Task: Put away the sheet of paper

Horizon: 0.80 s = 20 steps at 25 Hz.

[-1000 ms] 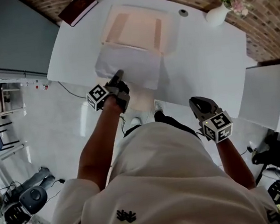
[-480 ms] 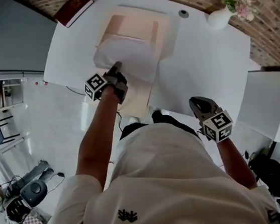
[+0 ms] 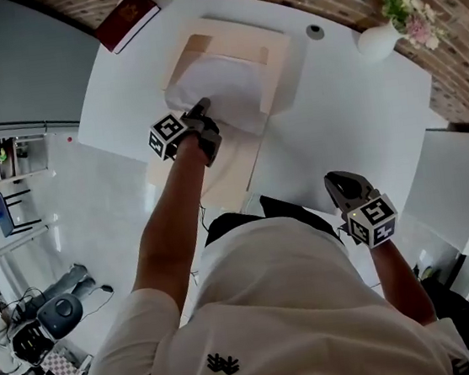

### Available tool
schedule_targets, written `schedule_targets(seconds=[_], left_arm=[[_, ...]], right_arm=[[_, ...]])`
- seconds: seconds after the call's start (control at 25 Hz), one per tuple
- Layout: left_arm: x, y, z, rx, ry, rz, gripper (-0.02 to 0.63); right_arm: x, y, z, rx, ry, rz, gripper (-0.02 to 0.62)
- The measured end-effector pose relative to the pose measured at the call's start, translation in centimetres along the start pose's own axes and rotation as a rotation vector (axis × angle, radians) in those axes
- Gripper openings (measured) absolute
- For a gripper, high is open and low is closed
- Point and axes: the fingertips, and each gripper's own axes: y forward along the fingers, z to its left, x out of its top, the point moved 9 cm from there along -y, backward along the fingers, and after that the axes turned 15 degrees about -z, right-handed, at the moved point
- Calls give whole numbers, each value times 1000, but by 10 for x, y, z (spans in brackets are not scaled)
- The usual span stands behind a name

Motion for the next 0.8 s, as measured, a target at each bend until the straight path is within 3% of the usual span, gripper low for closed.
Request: schedule_targets(seconds=[0.48,0.8], left_arm=[[0,56,-18,36,49,7,23],[0,73,-30,51,148,9,26]], right_arm=[[-5,9,-34,6,73,10,49],[-9,14,-39,14,100,9,49]])
